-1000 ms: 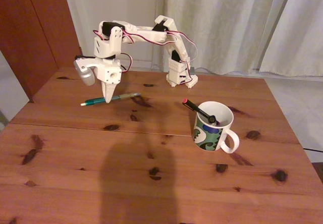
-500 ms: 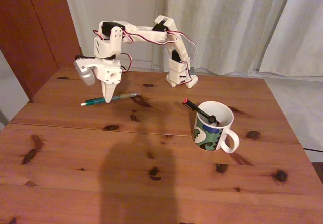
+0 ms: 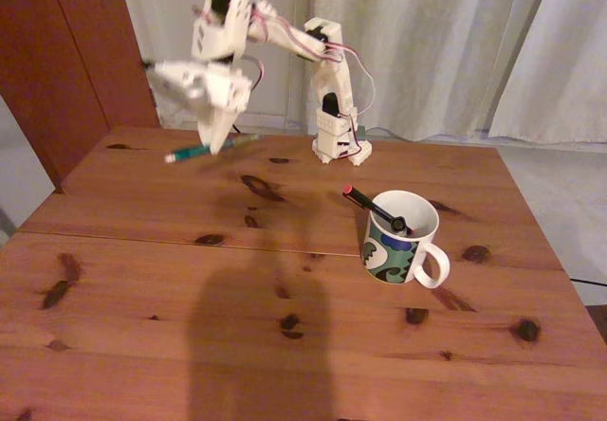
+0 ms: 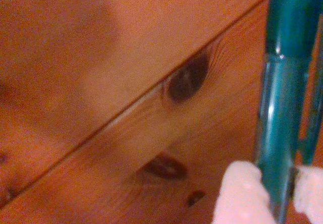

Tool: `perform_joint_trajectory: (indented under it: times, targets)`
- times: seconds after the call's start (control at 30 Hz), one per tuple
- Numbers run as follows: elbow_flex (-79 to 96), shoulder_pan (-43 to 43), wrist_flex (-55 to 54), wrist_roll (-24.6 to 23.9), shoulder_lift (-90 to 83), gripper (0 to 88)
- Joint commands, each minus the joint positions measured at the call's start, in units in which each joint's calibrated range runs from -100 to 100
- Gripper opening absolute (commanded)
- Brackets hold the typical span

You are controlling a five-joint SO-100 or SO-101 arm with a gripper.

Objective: Clean up the desk and place the pens and markers into the cup

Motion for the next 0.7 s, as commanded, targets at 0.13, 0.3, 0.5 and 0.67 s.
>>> perform_joint_trajectory:
  times: [0.13,0.3,0.5,0.67]
  targets:
    - [-1.2,-0.9,0.9,-2.4,-7.2,0.6]
    - [-0.6,-0.9,-2.3,-6.3,-7.4,0.6]
    - [-0.6,-2.1,-6.5,-10.6,-7.5,0.6]
    - [-0.5,-2.1,-8.2,-12.7,-8.2,0.6]
